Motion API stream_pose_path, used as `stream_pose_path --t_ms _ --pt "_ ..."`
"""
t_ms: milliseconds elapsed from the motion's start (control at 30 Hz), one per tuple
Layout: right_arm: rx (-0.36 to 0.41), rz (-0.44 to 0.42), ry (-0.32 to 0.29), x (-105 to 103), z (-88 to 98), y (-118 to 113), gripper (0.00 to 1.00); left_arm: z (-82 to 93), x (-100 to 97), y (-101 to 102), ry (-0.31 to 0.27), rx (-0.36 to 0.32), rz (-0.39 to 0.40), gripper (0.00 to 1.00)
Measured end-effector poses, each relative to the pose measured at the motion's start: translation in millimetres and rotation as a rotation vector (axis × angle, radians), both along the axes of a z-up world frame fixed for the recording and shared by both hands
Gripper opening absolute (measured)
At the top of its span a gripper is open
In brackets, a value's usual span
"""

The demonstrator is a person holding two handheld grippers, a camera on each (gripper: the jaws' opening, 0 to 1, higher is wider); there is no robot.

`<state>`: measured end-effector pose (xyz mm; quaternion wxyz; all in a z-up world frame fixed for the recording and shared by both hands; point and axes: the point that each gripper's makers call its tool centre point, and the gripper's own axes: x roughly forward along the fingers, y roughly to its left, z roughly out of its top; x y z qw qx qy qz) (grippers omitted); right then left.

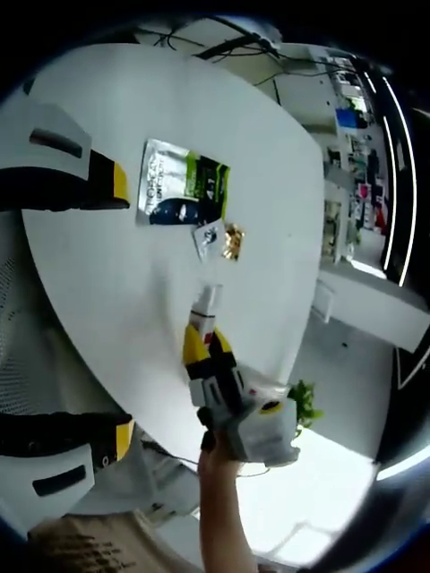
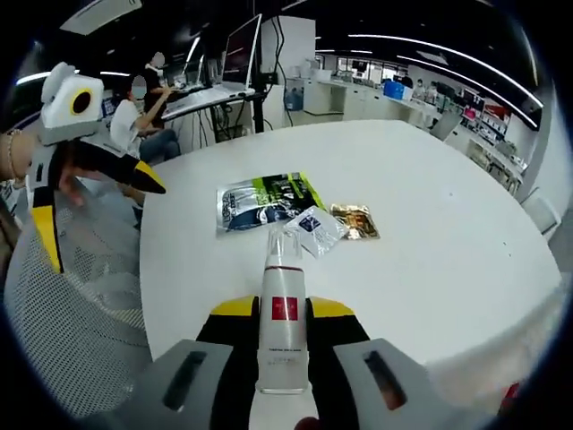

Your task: Arrange the skincare products in the storage area until every visible bottle or jar stands upright without overlapping.

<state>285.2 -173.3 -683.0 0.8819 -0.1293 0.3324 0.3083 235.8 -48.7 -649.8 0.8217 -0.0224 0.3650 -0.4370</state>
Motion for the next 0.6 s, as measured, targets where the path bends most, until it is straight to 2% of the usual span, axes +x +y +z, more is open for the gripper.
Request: stream_pose_path --t_ms 167,500,600 --pt "0.076 -0.093 -0.021 -6.7 10.3 -3.4 0.19 1.6 -0.6 -0.6 -0.008 0.006 -0.006 0.91" --pt "0.144 -0.189 -0.071 -23.7 31.7 -8.9 0.19 6.3 -1.3 -4.4 -0.005 0.001 -0.03 0.9" --pt "0.168 -0.219 -0.092 -29.2 40.1 -10.0 0.19 13.0 -0.5 -11.2 0.004 -0.026 -0.038 0.9"
